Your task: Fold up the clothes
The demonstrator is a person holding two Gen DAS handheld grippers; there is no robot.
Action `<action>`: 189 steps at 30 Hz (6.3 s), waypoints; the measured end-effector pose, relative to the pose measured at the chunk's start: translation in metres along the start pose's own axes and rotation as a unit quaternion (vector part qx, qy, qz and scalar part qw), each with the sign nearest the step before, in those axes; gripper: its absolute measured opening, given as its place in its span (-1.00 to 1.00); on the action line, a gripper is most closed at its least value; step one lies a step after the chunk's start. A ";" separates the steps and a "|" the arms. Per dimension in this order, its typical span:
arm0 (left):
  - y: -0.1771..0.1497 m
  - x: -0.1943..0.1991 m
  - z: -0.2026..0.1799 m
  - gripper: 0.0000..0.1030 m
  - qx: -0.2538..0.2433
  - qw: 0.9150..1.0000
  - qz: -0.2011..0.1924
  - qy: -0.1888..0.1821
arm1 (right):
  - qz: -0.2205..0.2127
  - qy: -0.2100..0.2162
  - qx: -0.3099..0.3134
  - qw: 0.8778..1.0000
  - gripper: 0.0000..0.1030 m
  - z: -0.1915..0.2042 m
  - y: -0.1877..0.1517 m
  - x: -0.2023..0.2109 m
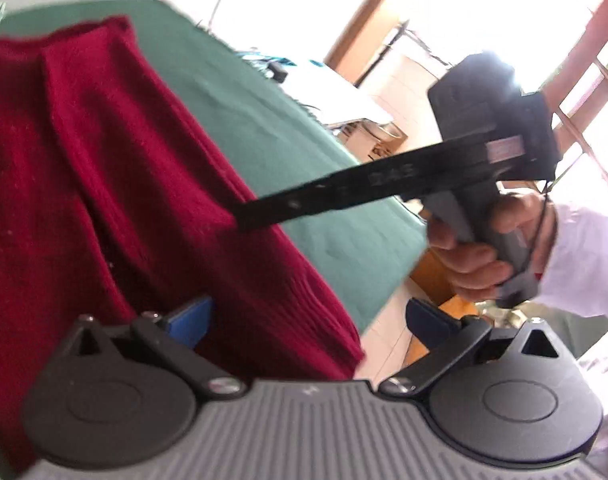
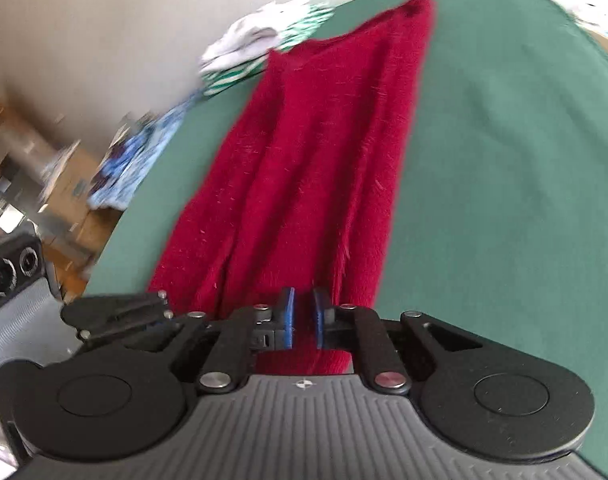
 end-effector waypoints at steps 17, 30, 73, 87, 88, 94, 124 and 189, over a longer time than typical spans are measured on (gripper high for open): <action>-0.047 0.047 0.001 0.98 0.026 1.000 -0.012 -0.003 | -0.051 -0.104 0.119 0.986 -0.33 0.037 -0.069 -0.002; -0.038 0.041 0.002 0.98 0.050 0.995 0.000 0.086 | -0.026 -0.008 0.122 0.992 -0.32 0.052 -0.059 0.010; -0.090 0.092 0.043 0.98 0.195 0.966 -0.095 0.142 | 0.020 0.040 -0.100 0.994 -0.47 -0.020 -0.059 0.026; -0.088 0.091 0.039 0.98 0.220 0.967 -0.113 0.058 | 0.037 0.073 -0.100 0.992 -0.48 -0.012 -0.057 0.016; -0.088 0.091 0.037 0.98 0.214 0.968 -0.113 0.058 | 0.045 0.074 -0.095 0.992 -0.48 -0.012 -0.059 0.018; -0.080 0.080 0.041 0.98 0.235 0.962 -0.128 0.048 | 0.067 0.092 -0.110 0.987 -0.49 -0.015 -0.062 0.016; -0.098 0.070 0.076 -0.66 0.288 0.948 -0.126 0.039 | 0.065 0.088 -0.114 0.987 -0.75 -0.003 -0.067 0.004; 0.010 0.071 0.106 0.57 0.005 0.972 0.042 0.233 | -0.051 -0.005 0.236 0.971 0.07 0.045 0.072 -0.018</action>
Point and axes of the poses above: each gripper's, at about its wrist camera, not at the fingertips, and x roughly against the way its jaws point, z to its left, y to its top, the point moved 10 cm from there along -x, roughly the way its jaws point, and after that the axes turned 11 degrees about -x, right-handed, at the moved point
